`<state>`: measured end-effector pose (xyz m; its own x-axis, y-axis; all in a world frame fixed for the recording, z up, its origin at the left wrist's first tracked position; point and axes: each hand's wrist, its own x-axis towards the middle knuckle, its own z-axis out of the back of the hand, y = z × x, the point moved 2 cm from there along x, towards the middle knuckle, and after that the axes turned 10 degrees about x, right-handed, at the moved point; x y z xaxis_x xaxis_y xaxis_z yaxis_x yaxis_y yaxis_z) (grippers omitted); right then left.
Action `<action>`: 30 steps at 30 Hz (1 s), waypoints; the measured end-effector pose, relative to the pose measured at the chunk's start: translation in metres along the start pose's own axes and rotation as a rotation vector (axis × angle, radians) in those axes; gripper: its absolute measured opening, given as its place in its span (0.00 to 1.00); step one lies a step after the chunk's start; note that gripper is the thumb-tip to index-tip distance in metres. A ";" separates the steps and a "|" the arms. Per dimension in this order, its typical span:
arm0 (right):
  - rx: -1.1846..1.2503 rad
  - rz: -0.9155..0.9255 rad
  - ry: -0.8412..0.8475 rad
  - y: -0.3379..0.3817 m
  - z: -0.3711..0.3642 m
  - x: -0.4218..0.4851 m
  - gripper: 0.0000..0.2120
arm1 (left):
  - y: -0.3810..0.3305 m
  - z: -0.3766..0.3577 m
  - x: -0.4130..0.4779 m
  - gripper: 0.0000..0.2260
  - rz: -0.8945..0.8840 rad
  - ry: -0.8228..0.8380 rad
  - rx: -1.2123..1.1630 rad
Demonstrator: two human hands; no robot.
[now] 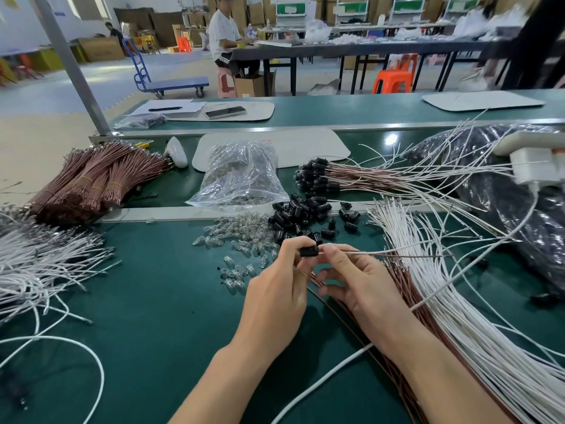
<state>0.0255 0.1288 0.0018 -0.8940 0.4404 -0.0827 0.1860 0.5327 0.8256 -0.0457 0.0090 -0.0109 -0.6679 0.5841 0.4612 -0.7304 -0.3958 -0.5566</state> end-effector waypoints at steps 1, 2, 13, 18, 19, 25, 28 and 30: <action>-0.001 0.005 -0.003 0.000 0.000 0.000 0.10 | -0.001 0.000 0.000 0.09 0.001 0.008 -0.014; -0.005 0.011 -0.007 0.001 0.000 -0.001 0.09 | -0.002 0.001 0.000 0.10 0.002 0.004 -0.013; -0.209 0.069 -0.022 -0.002 -0.001 -0.002 0.12 | -0.001 -0.001 0.002 0.21 0.129 0.025 0.151; -0.243 0.086 -0.001 -0.002 -0.001 -0.003 0.11 | -0.001 0.001 0.001 0.18 0.130 -0.086 0.261; -0.251 0.084 0.006 -0.002 -0.002 -0.004 0.11 | -0.001 0.001 0.001 0.17 0.135 -0.089 0.269; -0.252 0.048 0.049 -0.005 -0.001 -0.002 0.11 | 0.000 -0.002 0.000 0.10 0.160 -0.075 0.213; -0.255 0.054 0.026 -0.005 0.000 -0.001 0.12 | 0.001 -0.001 0.001 0.17 0.161 -0.080 0.240; -0.271 0.058 0.038 -0.006 0.000 0.000 0.13 | 0.001 -0.001 0.002 0.23 0.162 -0.073 0.326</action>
<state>0.0250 0.1259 -0.0032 -0.9006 0.4343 -0.0145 0.1257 0.2922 0.9481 -0.0478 0.0105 -0.0117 -0.7787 0.4479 0.4392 -0.6133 -0.6908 -0.3829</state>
